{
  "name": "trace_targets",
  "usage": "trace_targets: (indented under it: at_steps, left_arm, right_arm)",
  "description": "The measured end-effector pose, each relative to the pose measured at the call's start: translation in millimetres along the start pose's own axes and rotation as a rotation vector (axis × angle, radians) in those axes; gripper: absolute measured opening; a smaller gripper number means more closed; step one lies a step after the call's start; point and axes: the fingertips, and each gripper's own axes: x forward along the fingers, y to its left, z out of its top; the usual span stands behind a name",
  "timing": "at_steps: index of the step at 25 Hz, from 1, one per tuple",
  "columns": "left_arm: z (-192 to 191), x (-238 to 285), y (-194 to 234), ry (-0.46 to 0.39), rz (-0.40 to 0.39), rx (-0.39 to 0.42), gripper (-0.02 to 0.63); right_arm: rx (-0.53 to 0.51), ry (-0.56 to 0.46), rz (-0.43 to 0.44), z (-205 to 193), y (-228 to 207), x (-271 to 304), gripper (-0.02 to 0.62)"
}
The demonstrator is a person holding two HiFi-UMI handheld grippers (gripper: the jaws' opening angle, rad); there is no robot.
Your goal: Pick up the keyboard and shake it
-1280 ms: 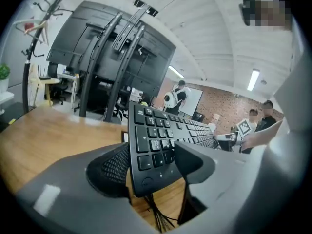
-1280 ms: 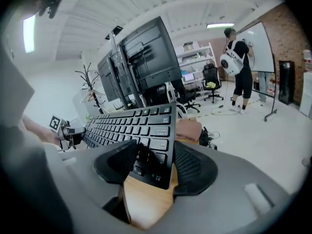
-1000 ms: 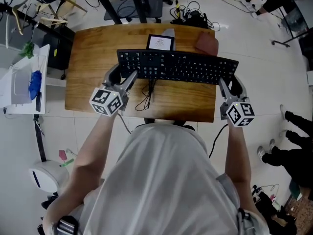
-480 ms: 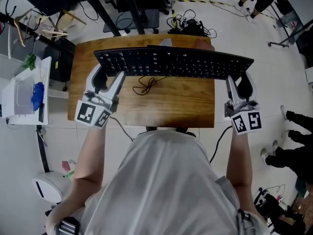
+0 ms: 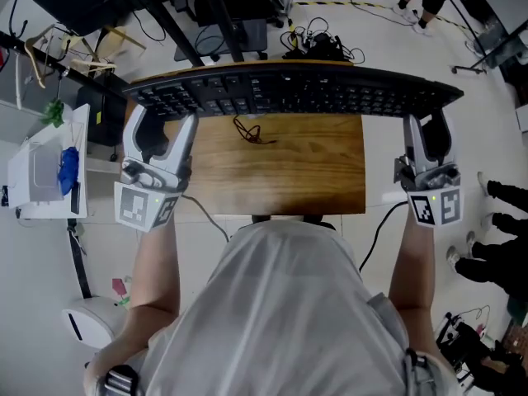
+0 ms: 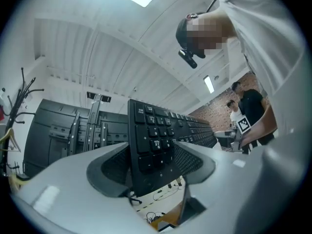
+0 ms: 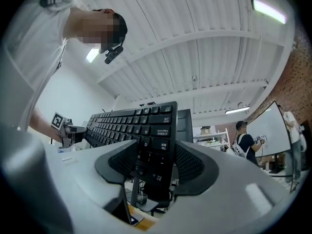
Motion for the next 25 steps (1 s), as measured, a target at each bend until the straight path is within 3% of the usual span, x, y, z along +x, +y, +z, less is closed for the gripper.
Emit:
trace_targets:
  at_steps: [4,12,17,25]
  left_arm:
    - [43.7,11.1,-2.9,-0.083,-0.015,0.078,0.275]
    - [49.7,-7.3,9.6,-0.125,0.030,0.100,0.275]
    - [50.2,-9.9,9.0,-0.126,0.025,0.140,0.275]
    - [56.8,-2.1,5.1,-0.141,0.035,0.136,0.273]
  right_arm:
    - [-0.008,-0.069,-0.008,23.8,1.0,0.0,0.227]
    - [-0.090,-0.167,-0.011,70.7,-1.2,4.1,0.229]
    - [-0.104,-0.185,-0.013,76.1,-1.0,0.9,0.229]
    - [-0.099,-0.198,-0.001,84.1,-10.1,2.9,0.227]
